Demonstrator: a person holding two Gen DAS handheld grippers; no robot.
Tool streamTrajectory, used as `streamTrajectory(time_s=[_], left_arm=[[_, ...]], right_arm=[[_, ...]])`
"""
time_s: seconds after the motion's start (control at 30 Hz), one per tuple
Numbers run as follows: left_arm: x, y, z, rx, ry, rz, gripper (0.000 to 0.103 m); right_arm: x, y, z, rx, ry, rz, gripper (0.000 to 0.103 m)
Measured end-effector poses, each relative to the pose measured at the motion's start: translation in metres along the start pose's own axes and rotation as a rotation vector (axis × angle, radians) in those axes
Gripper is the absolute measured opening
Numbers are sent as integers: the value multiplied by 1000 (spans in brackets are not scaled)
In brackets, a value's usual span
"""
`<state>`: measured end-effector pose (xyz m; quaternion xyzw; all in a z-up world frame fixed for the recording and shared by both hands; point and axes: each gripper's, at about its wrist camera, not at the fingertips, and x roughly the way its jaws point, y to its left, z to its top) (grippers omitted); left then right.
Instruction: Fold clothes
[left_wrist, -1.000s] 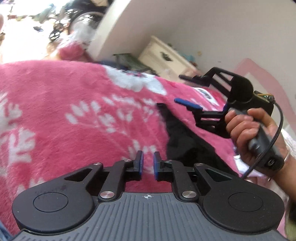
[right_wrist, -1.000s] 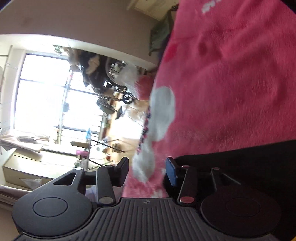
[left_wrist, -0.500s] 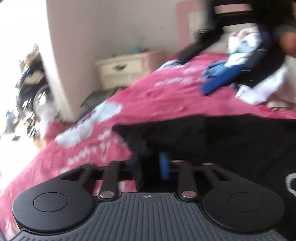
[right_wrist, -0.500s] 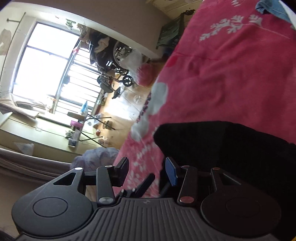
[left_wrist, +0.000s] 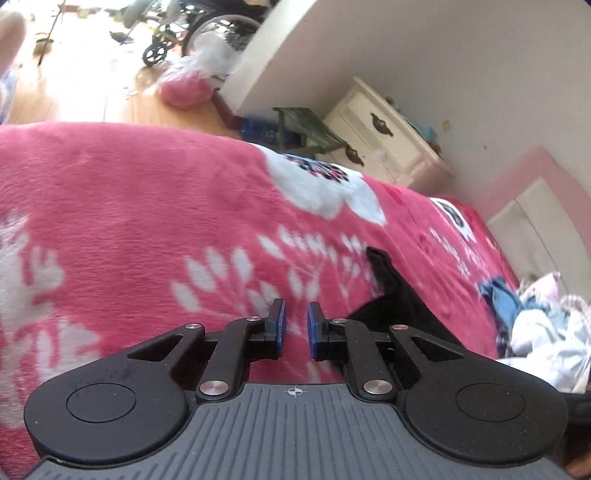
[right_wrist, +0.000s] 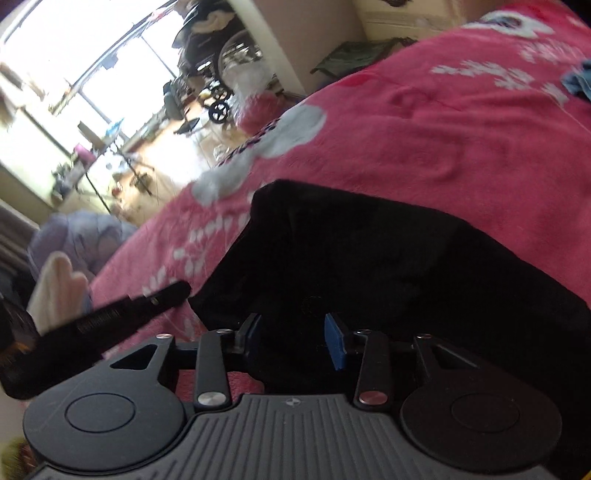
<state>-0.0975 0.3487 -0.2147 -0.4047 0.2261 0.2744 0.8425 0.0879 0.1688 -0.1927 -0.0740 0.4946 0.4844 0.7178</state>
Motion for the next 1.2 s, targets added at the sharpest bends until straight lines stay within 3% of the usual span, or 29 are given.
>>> streamTrajectory(time_s=[0.07,0.17,0.27,0.33,0.4,0.5,0.63,0.73,0.8,0.87,0.93,1.03,1.1,1.2], left_arm=[[-3,-1,0,15,0,-7,12],[-6,-2,-2,38,4,-21,12],[-10,1,-1,30,-3,-41,16],[-13,3,-1,32,-11,-60,23],[-12,3,-1,44,2,-88,31],[-4,-4,-1,93,50,-126,36],[10,-23,-2,199,76,-108,37],[20,-33,-4,233,75,-87,30],[24,-36,-6,243,71,-58,9],[20,-36,-6,225,53,-57,3],[16,-35,-5,207,35,-57,2],[6,-32,-5,182,-6,-49,1],[5,-30,-7,181,-10,-34,1],[4,-26,-9,179,-17,-10,1]], right_arm=[[8,15,3,-58,-26,-21,30],[30,34,12,-132,-43,-44,28],[44,51,17,-156,-60,-9,28],[38,46,23,-71,-91,127,28],[25,34,28,24,-143,207,28],[-1,25,27,-9,-147,142,28],[-24,31,2,-240,-78,32,29],[-21,49,-24,-423,-34,-37,29],[-12,60,-36,-502,-14,-58,29],[-2,68,-43,-542,-15,-75,29],[9,75,-47,-587,-13,-111,29],[15,81,-49,-612,-21,-118,3],[11,83,-48,-595,-46,-103,3],[16,80,-48,-564,-6,-76,6]])
